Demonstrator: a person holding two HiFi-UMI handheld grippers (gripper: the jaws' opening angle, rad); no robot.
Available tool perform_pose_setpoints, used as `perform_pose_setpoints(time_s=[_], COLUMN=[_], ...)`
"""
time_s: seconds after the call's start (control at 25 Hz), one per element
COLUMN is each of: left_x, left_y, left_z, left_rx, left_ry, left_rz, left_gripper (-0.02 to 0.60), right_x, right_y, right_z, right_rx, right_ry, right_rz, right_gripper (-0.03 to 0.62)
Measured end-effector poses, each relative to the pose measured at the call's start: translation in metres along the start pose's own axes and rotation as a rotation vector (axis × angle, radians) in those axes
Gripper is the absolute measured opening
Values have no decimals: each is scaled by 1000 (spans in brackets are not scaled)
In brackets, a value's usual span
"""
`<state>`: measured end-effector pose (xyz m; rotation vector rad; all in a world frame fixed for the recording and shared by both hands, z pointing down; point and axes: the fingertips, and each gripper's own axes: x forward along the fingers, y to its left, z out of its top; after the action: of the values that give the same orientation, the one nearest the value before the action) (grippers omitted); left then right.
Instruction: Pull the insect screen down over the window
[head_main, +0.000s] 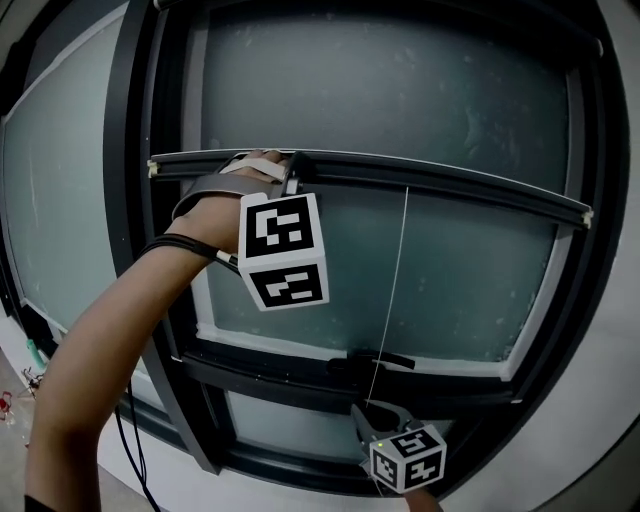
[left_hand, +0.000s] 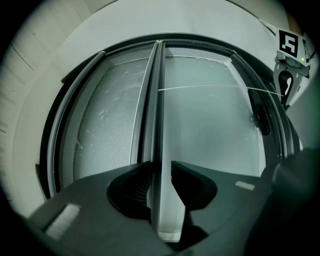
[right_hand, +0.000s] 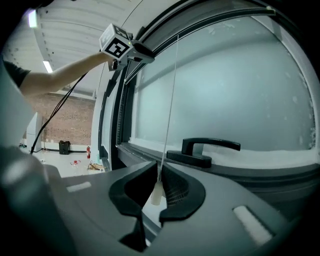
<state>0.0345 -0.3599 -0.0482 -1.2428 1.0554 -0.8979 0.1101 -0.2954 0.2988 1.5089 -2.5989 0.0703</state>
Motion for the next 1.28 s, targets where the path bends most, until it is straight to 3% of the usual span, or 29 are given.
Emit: perform_pose_setpoints(time_s=[0.52,0.92,1.28], left_x=[-13,-18,-22], left_y=[-43,-100,-123], left_z=[-4,-4,-2], left_rx=[-14,14,3], left_ry=[15,29,51], left_rz=[-14,-83,-60], left_gripper=[143,143,149], right_x=[-17,-4,0], right_y=[7,12,16], right_z=[-43,-102,-125], right_rx=[-4,29,44], right_ry=[48,176,201], right_rz=[-108,-97,-85], right_gripper=[31,31,31])
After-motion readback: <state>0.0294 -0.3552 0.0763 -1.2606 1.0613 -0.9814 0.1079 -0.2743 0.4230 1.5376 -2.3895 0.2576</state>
